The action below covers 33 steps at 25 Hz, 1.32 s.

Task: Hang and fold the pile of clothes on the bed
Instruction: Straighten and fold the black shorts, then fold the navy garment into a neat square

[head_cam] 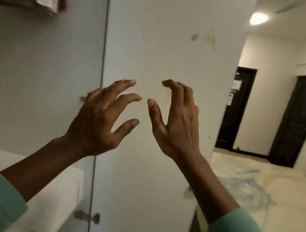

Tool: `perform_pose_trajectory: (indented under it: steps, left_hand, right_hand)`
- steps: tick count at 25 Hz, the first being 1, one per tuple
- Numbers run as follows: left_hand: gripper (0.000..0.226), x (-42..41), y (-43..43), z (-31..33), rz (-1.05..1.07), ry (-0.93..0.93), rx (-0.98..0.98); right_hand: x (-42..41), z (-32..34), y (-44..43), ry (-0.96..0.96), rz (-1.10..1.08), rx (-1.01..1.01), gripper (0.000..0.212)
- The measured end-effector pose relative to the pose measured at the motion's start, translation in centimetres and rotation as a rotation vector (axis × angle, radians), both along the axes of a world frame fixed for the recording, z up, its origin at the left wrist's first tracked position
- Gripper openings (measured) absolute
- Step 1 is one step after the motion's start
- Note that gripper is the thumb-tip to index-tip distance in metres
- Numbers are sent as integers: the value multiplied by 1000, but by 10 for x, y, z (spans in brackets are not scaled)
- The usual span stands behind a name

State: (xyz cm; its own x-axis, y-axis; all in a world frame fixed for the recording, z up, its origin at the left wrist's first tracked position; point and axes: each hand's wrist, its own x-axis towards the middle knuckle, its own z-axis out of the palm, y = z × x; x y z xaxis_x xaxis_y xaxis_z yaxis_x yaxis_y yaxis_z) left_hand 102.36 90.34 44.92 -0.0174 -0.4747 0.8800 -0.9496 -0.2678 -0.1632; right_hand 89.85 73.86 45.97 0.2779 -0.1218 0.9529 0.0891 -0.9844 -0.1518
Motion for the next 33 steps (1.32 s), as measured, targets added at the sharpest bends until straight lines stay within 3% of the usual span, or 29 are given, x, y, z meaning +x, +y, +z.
perform_pose_trajectory:
  steps: [4,10,18,27,33]
  left_hand:
    - [52,-54,-82,-78,-211,199,114]
    - [72,-118,-228,-183,-473,444,358]
    - [62,-158,-392,-312,-611,568,714]
    - [63,-207,-504,-408,-754,626,1049]
    - [56,-280,-599,-440,-754,560,1119]
  right_hand:
    - [-76,-93,-60,126,-167,152,50]
    - [-176,-200,-150,316,-414,338,55]
    - [-261,-321,-249,510,-855,767,55]
    - [-314,-412,-290,579,-952,1145,63]
    - [-375,-437,-378,388,-900,1341,69]
